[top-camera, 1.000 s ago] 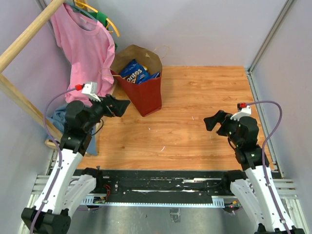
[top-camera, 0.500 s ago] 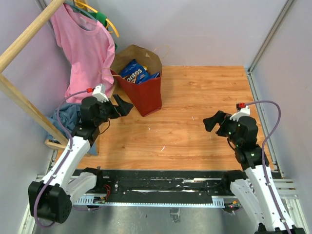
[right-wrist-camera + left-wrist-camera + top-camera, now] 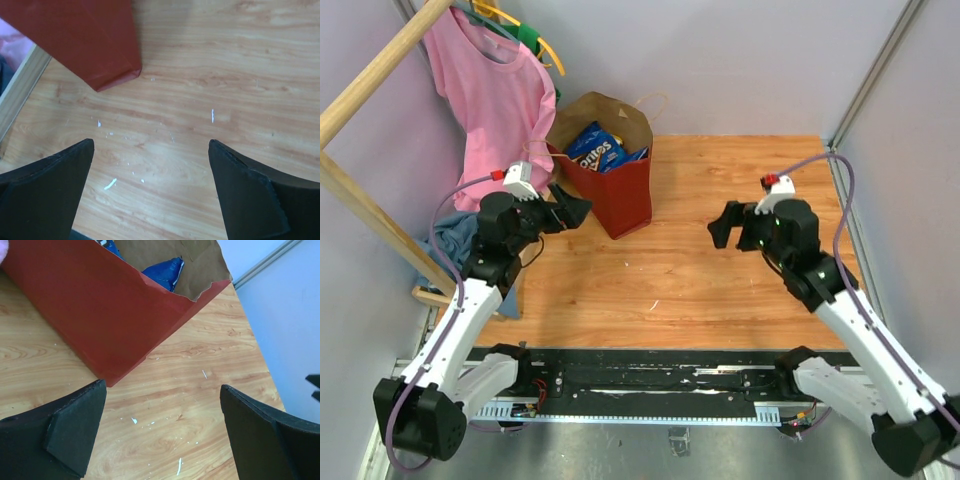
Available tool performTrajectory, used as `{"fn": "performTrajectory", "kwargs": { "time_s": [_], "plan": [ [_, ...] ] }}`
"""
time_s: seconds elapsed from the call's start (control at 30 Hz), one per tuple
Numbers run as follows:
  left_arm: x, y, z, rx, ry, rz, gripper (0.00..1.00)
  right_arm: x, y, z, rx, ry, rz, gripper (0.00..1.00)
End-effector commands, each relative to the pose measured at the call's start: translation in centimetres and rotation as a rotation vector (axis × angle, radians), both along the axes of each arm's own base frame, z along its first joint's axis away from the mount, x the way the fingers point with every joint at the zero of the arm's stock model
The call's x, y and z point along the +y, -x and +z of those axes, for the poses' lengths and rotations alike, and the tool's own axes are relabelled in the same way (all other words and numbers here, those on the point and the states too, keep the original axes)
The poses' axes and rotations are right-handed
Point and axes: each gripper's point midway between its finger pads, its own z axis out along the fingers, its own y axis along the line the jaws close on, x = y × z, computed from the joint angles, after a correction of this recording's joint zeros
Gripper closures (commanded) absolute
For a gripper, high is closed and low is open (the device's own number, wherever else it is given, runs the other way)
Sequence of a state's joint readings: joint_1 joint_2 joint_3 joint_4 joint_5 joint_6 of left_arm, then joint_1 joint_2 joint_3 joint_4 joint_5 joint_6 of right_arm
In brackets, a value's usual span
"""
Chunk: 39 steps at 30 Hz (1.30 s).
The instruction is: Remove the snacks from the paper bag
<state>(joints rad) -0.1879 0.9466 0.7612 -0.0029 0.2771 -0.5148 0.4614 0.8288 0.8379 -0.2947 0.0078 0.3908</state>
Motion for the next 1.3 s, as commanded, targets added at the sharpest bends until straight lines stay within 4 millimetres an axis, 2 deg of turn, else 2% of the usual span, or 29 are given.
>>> {"fn": "performTrajectory", "kwargs": {
  "time_s": [0.0,0.17,0.23,0.27,0.33,0.57,0.7,0.8,0.93,1.03,1.13,1.2,1.27],
  "plan": [
    [-0.2,0.7,0.5,-0.018,-0.019,-0.024,0.0,1.8,-3.7,3.1,-0.029,0.044,-0.002,0.01],
    [0.1,1.7,-0.6,-0.007,-0.036,-0.024,0.0,4.7,-7.4,5.0,-0.018,0.107,0.021,0.01],
    [0.1,2.0,-1.1,0.003,-0.04,-0.026,0.0,5.5,-8.9,5.7,-0.03,0.116,0.016,0.01],
    [0.0,2.3,-1.3,0.009,-0.039,-0.034,0.0,5.8,-9.6,6.7,-0.047,0.112,0.011,0.02],
    [-0.3,2.7,-1.4,0.018,-0.028,-0.059,0.0,6.4,-10.6,7.1,-0.048,0.123,0.012,0.02],
    [-1.1,4.5,-1.8,0.017,0.027,-0.109,0.0,7.0,-12.1,8.9,-0.093,0.121,0.007,0.02],
    [-1.9,5.3,-1.7,0.026,0.062,-0.156,0.0,7.6,-11.4,10.7,-0.115,0.078,0.041,0.01],
    [-2.7,6.3,-2.0,0.034,0.115,-0.208,0.0,7.7,-10.5,12.0,-0.192,0.045,0.08,0.01],
    [-3.2,6.9,-2.9,0.056,0.161,-0.235,0.0,6.9,-11.6,13.2,-0.221,0.066,0.016,0.02],
    [-3.3,7.1,-4.2,0.088,0.159,-0.235,0.0,8.4,-13.3,12.9,-0.182,0.121,0.07,0.0],
    [-3.2,7.4,-5.3,0.126,0.163,-0.233,0.0,10.6,-16.0,11.4,-0.121,0.164,0.112,0.07],
    [-3.3,7.7,-5.9,0.146,0.169,-0.238,0.0,12.2,-18.4,9.0,-0.06,0.2,0.134,0.11],
    [-3.4,8.1,-6.4,0.158,0.177,-0.243,0.0,13.6,-20.2,7.7,-0.025,0.216,0.156,0.17]
  ]
}}
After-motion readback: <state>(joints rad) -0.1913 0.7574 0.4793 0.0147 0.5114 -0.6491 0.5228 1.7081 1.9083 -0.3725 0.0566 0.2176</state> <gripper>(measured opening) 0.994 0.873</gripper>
